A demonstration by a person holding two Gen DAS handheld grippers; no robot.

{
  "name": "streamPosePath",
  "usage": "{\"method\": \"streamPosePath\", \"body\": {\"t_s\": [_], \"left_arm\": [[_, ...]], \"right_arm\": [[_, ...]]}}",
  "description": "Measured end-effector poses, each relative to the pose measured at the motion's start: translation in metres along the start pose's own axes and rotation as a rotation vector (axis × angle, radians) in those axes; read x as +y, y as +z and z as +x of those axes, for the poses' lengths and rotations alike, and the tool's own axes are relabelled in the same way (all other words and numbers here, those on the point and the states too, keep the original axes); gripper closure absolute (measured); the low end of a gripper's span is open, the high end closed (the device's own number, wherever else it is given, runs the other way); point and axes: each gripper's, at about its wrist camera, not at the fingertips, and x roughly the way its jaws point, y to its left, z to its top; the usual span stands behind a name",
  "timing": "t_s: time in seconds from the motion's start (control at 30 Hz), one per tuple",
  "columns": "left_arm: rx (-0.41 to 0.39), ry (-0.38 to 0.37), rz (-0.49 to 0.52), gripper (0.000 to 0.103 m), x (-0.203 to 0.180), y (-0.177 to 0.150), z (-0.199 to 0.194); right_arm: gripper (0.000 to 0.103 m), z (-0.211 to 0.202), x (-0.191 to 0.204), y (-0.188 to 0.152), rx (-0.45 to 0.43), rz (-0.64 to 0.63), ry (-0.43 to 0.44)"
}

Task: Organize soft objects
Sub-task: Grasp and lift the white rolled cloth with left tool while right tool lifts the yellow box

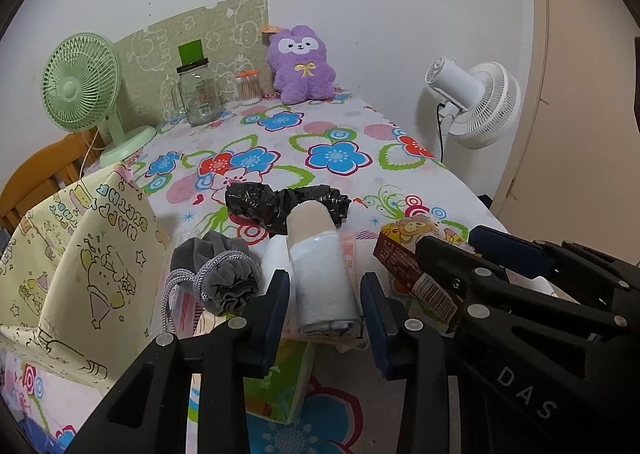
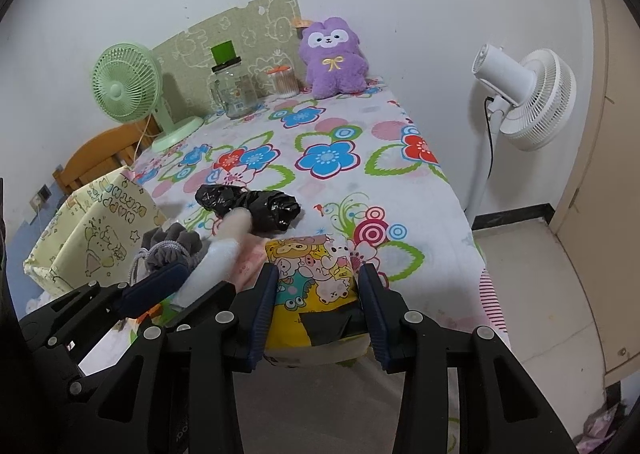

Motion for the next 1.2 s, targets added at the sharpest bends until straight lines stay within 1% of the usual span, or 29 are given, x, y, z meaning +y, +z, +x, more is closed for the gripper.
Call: {"method": "streamPosePath", "body": {"t_s": [0.37, 0.4, 0.43, 0.53, 0.8, 1.2], "left_arm": [[0.004, -0.002, 0.000, 0.064, -0.001, 0.000, 0.001], [0.009, -0.002, -0.003, 0.066, 0.000, 0.000, 0.003], [0.014, -0.005, -0.006, 0.070, 0.001, 0.000, 0.004], [0.012, -0.011, -0.005, 0.077, -0.001, 0.002, 0.004], [0.011, -0.016, 0.003, 0.080, -0.001, 0.007, 0.002], [-0.030, -0.016, 0.008, 0.081, 0.002, 0.016, -0.022]], "right_arm": [[0.058, -0.002, -0.001, -0.001, 0.000, 0.000, -0.009], [0.058, -0.001, -0.002, -0.001, 0.002, 0.003, -0.006], [0.058, 0.000, -0.003, -0.001, 0.006, 0.006, -0.001], [0.058, 0.001, -0.002, 0.001, 0.005, 0.004, 0.006], [0.058, 0.001, 0.000, 0.005, 0.003, 0.003, 0.007], [0.058, -0.020, 0.014, 0.016, -0.036, 0.001, -0.015]]}}
